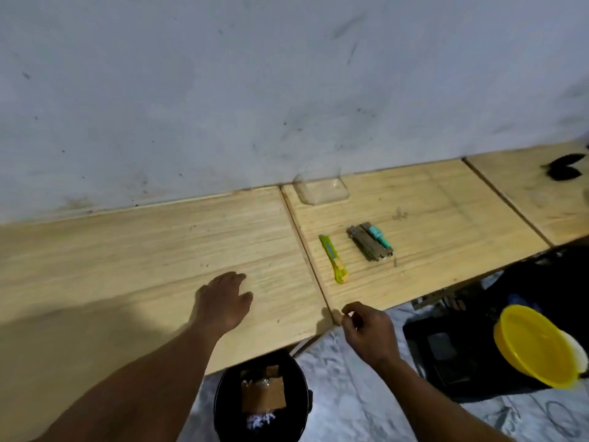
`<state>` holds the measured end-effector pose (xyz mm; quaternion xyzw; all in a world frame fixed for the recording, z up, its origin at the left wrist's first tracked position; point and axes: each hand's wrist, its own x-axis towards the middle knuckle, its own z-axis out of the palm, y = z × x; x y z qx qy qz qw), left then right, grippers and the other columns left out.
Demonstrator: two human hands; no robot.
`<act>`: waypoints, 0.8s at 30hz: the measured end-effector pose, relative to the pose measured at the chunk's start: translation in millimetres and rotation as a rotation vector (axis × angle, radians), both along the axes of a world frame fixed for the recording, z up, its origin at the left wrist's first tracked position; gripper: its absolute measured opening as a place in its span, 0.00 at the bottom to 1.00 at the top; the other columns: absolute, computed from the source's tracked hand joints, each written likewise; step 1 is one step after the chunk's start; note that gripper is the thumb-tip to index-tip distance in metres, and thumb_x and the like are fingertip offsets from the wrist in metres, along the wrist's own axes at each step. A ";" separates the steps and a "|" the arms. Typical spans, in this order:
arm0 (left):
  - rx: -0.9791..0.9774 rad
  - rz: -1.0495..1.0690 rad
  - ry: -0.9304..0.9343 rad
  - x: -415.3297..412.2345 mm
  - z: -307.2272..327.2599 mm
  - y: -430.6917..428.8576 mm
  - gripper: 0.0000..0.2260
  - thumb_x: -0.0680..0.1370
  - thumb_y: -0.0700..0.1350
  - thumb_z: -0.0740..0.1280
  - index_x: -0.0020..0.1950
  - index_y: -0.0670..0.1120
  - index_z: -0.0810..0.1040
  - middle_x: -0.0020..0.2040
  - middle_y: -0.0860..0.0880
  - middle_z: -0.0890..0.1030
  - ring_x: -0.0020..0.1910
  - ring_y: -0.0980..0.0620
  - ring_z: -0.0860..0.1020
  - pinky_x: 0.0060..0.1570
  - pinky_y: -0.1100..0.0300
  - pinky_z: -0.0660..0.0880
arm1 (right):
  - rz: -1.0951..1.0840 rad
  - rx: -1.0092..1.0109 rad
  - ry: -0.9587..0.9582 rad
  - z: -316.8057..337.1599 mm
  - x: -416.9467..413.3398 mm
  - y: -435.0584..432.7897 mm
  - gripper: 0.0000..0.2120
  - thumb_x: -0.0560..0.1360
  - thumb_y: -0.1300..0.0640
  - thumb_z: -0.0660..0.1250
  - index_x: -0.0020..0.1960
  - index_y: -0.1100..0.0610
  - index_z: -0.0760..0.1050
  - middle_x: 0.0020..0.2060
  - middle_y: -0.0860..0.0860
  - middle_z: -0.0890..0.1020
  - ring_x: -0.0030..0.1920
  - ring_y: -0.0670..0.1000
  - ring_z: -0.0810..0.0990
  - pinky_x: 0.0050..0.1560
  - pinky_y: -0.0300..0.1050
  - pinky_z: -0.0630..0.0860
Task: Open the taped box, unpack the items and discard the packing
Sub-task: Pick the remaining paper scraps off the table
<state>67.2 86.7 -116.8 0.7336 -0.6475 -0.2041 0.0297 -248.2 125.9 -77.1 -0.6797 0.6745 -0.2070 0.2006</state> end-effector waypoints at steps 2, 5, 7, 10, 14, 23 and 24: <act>-0.024 0.049 0.023 -1.7 7.9 -8.4 0.25 0.78 0.59 0.60 0.74 0.55 0.67 0.74 0.53 0.68 0.73 0.50 0.65 0.68 0.47 0.64 | -0.029 -0.007 0.014 14.8 -8.7 -29.1 0.08 0.71 0.55 0.70 0.49 0.49 0.81 0.31 0.42 0.76 0.31 0.44 0.76 0.33 0.39 0.70; -0.012 0.084 0.033 -12.9 16.7 -27.5 0.26 0.79 0.60 0.58 0.76 0.55 0.63 0.78 0.51 0.63 0.77 0.50 0.59 0.72 0.46 0.59 | -0.064 0.006 0.083 30.6 -11.1 -73.6 0.16 0.72 0.53 0.68 0.60 0.45 0.77 0.48 0.46 0.80 0.42 0.46 0.77 0.40 0.41 0.72; -0.016 0.105 0.034 -23.5 19.4 -40.9 0.27 0.80 0.59 0.57 0.77 0.55 0.60 0.79 0.50 0.58 0.78 0.49 0.55 0.74 0.44 0.54 | -0.097 0.054 0.126 33.7 -12.0 -104.0 0.25 0.72 0.52 0.68 0.69 0.47 0.70 0.62 0.51 0.76 0.57 0.53 0.77 0.50 0.47 0.75; -0.058 0.124 0.040 -39.1 18.0 -60.4 0.27 0.80 0.59 0.56 0.78 0.53 0.59 0.80 0.49 0.55 0.79 0.47 0.51 0.74 0.41 0.53 | -0.116 0.110 0.246 26.8 -14.9 -148.2 0.33 0.71 0.49 0.68 0.74 0.50 0.62 0.68 0.54 0.69 0.65 0.59 0.70 0.57 0.56 0.72; -0.103 0.158 0.027 -51.9 3.4 -84.2 0.27 0.81 0.59 0.54 0.79 0.51 0.57 0.80 0.47 0.53 0.79 0.46 0.49 0.74 0.39 0.52 | -0.184 0.177 0.301 -0.1 -24.6 -191.8 0.34 0.74 0.41 0.64 0.75 0.49 0.55 0.73 0.54 0.62 0.72 0.58 0.62 0.63 0.62 0.66; -0.166 0.151 -0.078 -61.1 -40.4 -127.1 0.32 0.80 0.61 0.47 0.80 0.46 0.54 0.80 0.44 0.51 0.79 0.43 0.47 0.73 0.35 0.47 | -0.158 0.113 0.421 -50.0 -43.7 -210.3 0.29 0.76 0.33 0.56 0.71 0.46 0.58 0.66 0.54 0.67 0.63 0.58 0.69 0.56 0.61 0.70; -0.145 0.138 -0.101 -60.8 -45.6 -126.9 0.32 0.80 0.62 0.46 0.80 0.47 0.52 0.81 0.44 0.49 0.79 0.44 0.45 0.73 0.35 0.46 | -0.158 0.090 0.437 -53.5 -45.1 -210.8 0.27 0.77 0.34 0.55 0.71 0.46 0.59 0.65 0.54 0.68 0.62 0.58 0.69 0.55 0.60 0.70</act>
